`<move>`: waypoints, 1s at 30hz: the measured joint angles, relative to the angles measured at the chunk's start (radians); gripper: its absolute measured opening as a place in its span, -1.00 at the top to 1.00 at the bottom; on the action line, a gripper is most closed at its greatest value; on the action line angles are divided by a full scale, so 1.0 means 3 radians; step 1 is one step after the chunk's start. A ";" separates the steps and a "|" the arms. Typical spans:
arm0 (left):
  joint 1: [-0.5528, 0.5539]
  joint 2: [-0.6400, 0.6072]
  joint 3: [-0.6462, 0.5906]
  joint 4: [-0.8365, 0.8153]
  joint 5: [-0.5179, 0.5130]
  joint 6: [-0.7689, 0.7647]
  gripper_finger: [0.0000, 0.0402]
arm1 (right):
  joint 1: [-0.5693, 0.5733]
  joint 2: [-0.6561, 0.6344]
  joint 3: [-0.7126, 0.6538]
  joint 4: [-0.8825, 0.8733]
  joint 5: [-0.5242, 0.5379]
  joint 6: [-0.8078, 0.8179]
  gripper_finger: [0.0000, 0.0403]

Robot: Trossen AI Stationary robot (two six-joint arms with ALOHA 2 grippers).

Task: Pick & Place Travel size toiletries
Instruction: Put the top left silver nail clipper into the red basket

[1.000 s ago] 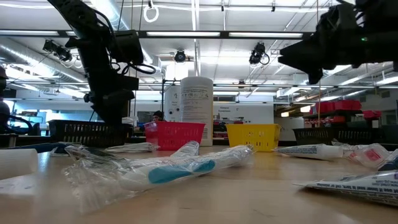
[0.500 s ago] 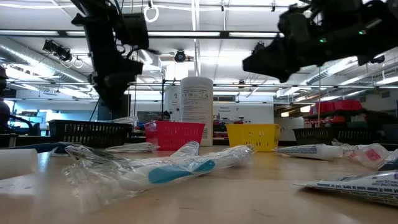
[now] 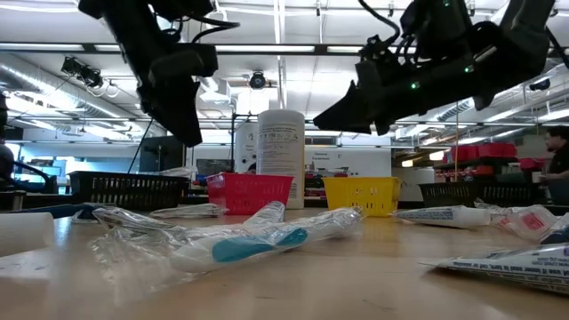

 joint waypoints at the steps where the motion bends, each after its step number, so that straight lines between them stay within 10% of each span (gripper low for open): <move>1: -0.0049 0.0000 -0.0068 0.0103 -0.0003 -0.0046 0.04 | -0.0032 0.0026 0.0000 0.0017 -0.0001 0.0019 0.39; 16: -0.0460 0.0000 -0.1359 0.2212 -0.0201 -0.0141 0.04 | -0.0336 0.0092 0.0000 0.0174 -0.0001 0.0173 0.39; 30: -0.0606 0.0049 -0.1569 0.2627 -0.0388 -0.0010 0.04 | -0.0477 0.0092 -0.0001 0.0285 -0.0010 0.0172 0.39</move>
